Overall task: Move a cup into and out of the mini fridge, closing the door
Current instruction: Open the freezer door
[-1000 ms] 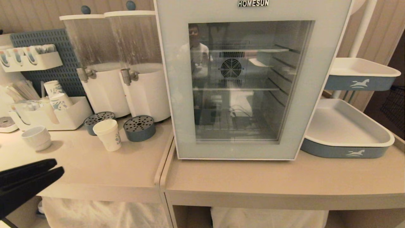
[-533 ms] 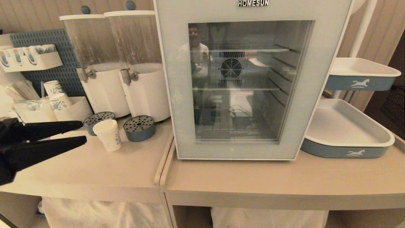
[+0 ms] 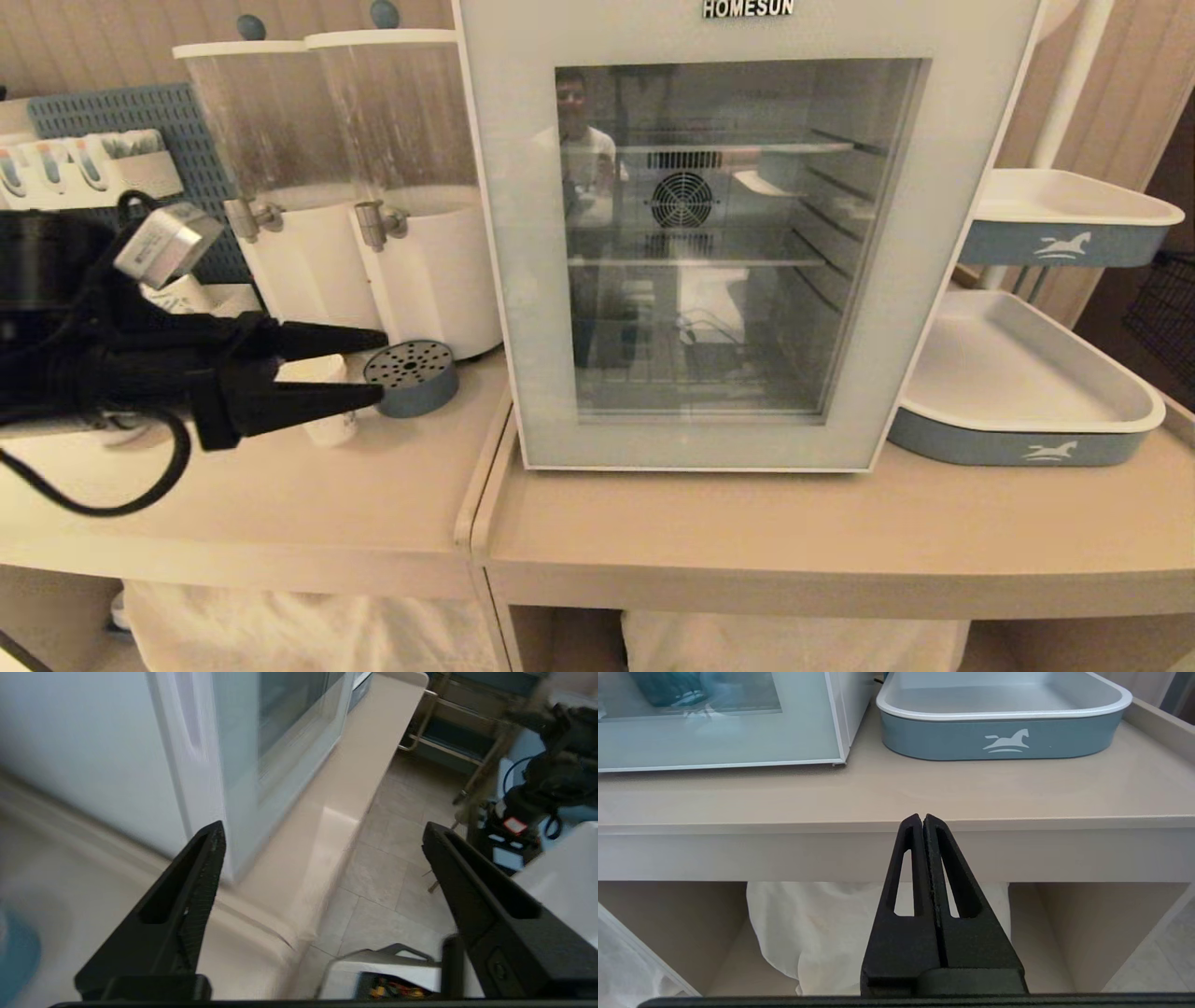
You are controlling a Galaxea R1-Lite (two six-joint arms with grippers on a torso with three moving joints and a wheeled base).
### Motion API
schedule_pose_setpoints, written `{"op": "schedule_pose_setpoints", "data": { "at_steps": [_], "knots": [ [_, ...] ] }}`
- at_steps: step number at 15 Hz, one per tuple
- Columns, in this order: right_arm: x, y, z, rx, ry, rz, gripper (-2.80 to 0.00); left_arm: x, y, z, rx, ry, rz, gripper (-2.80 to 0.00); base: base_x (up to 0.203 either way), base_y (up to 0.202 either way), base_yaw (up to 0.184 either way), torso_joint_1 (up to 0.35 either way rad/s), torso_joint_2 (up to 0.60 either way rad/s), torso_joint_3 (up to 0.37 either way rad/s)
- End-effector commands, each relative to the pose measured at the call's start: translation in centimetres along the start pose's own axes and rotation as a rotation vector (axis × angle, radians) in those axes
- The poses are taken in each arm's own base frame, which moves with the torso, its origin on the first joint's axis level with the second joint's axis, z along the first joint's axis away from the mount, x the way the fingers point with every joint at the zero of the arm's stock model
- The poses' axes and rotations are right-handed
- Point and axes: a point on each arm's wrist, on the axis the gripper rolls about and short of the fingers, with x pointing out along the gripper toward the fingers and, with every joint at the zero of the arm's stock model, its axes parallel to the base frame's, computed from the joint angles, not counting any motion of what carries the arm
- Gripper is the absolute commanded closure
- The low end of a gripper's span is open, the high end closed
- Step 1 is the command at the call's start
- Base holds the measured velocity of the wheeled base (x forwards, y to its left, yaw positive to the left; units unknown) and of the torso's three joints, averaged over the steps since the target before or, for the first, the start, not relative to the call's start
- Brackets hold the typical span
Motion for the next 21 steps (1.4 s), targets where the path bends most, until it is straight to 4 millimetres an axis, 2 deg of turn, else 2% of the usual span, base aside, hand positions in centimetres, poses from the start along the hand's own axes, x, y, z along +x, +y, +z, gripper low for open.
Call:
{"op": "schedule_pose_setpoints", "data": {
  "at_steps": [1, 4, 10, 13, 21],
  "knots": [
    [0.0, 0.0, 0.0, 0.000, 0.001, 0.000, 0.00, 2.5, 3.1, -0.6, 0.002, 0.004, -0.043, -2.80, 0.000, 0.000, 0.000, 0.000, 0.00, 0.000],
    [0.0, 0.0, 0.0, 0.000, 0.001, 0.000, 0.00, 5.0, 5.3, 0.1, 0.051, -0.005, -0.075, -2.80, 0.000, 0.000, 0.000, 0.000, 0.00, 0.000],
    [0.0, 0.0, 0.0, 0.000, 0.000, 0.000, 0.00, 6.7, 7.3, -0.7, 0.048, -0.020, -0.144, -2.80, 0.000, 0.000, 0.000, 0.000, 0.00, 0.000],
    [0.0, 0.0, 0.0, 0.000, -0.001, 0.000, 0.00, 6.7, 7.6, 0.2, 0.068, -0.058, -0.236, -2.80, 0.000, 0.000, 0.000, 0.000, 0.00, 0.000],
    [0.0, 0.0, 0.0, 0.000, 0.002, 0.000, 0.00, 8.6, 6.6, 1.5, 0.069, -0.061, -0.292, -2.80, 0.000, 0.000, 0.000, 0.000, 0.00, 0.000]
  ]
}}
